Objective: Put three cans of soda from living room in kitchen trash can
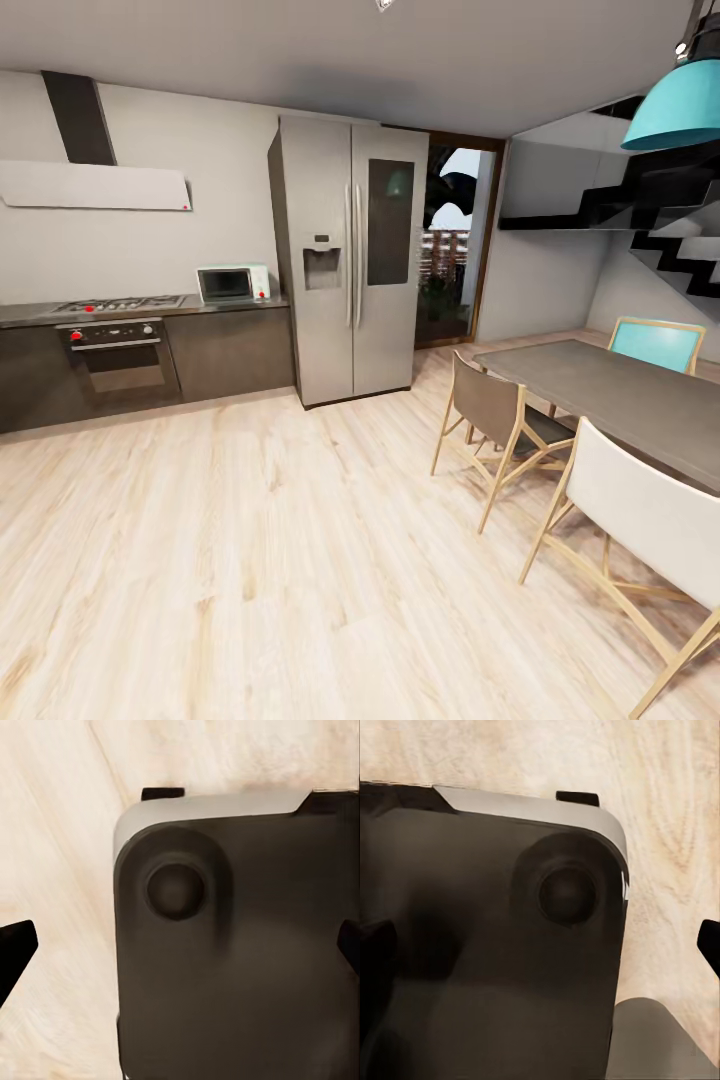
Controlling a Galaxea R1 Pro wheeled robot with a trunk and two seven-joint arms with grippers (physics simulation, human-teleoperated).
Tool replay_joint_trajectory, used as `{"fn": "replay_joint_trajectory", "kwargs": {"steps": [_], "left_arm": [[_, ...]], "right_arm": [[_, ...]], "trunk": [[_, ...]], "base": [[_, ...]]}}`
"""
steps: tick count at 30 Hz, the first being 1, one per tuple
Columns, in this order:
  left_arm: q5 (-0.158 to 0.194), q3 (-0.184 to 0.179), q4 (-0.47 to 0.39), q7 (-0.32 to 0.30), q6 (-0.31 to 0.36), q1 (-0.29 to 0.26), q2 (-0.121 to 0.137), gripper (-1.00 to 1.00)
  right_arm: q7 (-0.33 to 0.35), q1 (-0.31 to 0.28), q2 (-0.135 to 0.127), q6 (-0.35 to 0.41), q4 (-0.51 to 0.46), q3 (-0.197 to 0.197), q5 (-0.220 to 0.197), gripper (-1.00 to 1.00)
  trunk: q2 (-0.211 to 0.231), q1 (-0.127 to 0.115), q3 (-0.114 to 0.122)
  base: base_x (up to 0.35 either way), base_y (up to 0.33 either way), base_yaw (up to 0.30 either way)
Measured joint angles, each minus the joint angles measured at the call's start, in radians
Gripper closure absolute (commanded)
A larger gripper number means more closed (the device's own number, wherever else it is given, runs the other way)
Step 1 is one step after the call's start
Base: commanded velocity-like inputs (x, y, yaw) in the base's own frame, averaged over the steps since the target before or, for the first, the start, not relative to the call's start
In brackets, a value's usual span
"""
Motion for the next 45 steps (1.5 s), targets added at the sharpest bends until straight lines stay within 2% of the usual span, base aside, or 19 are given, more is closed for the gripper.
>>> {"fn": "replay_joint_trajectory", "kwargs": {"steps": [7, 8, 9, 10, 11, 12, 14, 19, 22, 27, 29, 33, 34, 38, 45], "left_arm": [[0.003, 0.003, -0.040, 0.002, -0.039, -0.023, 0.001, -1.00], [0.003, 0.002, -0.105, 0.003, -0.046, -0.023, 0.001, -1.00], [0.002, 0.001, -0.245, 0.004, -0.047, -0.023, 0.001, -1.00], [0.001, 0.001, -0.436, 0.004, -0.048, -0.023, 0.001, -1.00], [0.001, 0.000, -0.665, 0.005, -0.047, -0.023, 0.002, -1.00], [0.000, -0.001, -0.837, 0.006, -0.044, -0.021, 0.002, -1.00], [0.000, -0.002, -0.911, 0.006, -0.041, -0.018, 0.002, -1.00], [0.000, -0.003, -1.056, 0.004, -0.040, -0.013, 0.002, -1.00], [0.000, -0.001, -1.123, 0.003, -0.052, -0.010, 0.003, -1.00], [0.000, -0.002, -1.140, 0.001, -0.090, 0.009, 0.008, -1.00], [0.000, -0.001, -1.155, 0.000, -0.111, 0.043, 0.009, -1.00], [0.002, 0.002, -1.163, 0.000, -0.125, 0.078, 0.011, -1.00], [0.005, 0.003, -1.164, 0.000, -0.130, 0.091, 0.012, -1.00], [0.004, 0.005, -1.164, -0.007, -0.133, 0.099, 0.012, -1.00], [0.000, 0.004, -1.139, -0.018, -0.134, 0.101, 0.011, -1.00]], "right_arm": [[0.039, -0.007, 0.003, -0.039, -0.040, 0.032, 0.004, -1.00], [0.148, -0.007, 0.004, -0.110, -0.097, 0.034, 0.004, -1.00], [0.157, -0.007, 0.005, -0.113, -0.239, 0.034, 0.005, -1.00], [0.161, -0.007, 0.006, -0.114, -0.431, 0.034, 0.005, -1.00], [0.165, -0.008, 0.006, -0.114, -0.623, 0.034, 0.004, -1.00], [0.170, -0.007, 0.007, -0.112, -0.680, 0.035, 0.005, -1.00], [0.175, -0.005, 0.007, -0.110, -0.797, 0.036, 0.005, -1.00], [0.178, 0.001, 0.003, -0.108, -0.974, 0.034, 0.023, -1.00], [0.180, 0.002, -0.002, -0.109, -1.061, 0.025, 0.051, -1.00], [0.182, 0.014, -0.012, -0.117, -1.088, 0.013, 0.058, -1.00], [0.183, 0.064, -0.025, -0.140, -1.125, -0.008, 0.060, -1.00], [0.184, 0.124, -0.035, -0.167, -1.189, -0.042, 0.060, -1.00], [0.185, 0.155, -0.039, -0.175, -1.223, -0.078, 0.059, -1.00], [0.185, 0.181, -0.038, -0.181, -1.251, -0.152, 0.058, -1.00], [0.184, 0.191, -0.032, -0.181, -1.264, -0.182, 0.057, -1.00]], "trunk": [[0.000, 0.000, 0.000], [0.000, 0.000, 0.000], [0.000, 0.000, 0.000], [0.000, 0.000, 0.000], [0.000, 0.000, 0.000], [0.000, 0.000, 0.000], [0.000, 0.000, 0.000], [0.000, 0.000, 0.000], [0.000, 0.000, 0.000], [0.000, 0.000, 0.000], [0.000, 0.000, 0.000], [0.000, 0.000, 0.000], [0.000, 0.000, 0.000], [0.000, 0.000, 0.000], [0.000, 0.000, 0.000]], "base": [[0.000, 0.000, 0.000], [0.000, 0.000, 0.000], [0.000, 0.000, 0.000], [0.000, 0.000, 0.000], [0.000, 0.000, 0.000], [0.000, 0.000, 0.000], [0.000, 0.000, 0.000], [0.000, 0.000, 0.000], [0.000, 0.000, 0.000], [0.000, 0.000, 0.000], [0.000, 0.000, 0.000], [0.000, 0.000, 0.000], [0.000, 0.000, 0.000], [0.000, 0.000, 0.000], [0.000, 0.000, 0.000]]}}
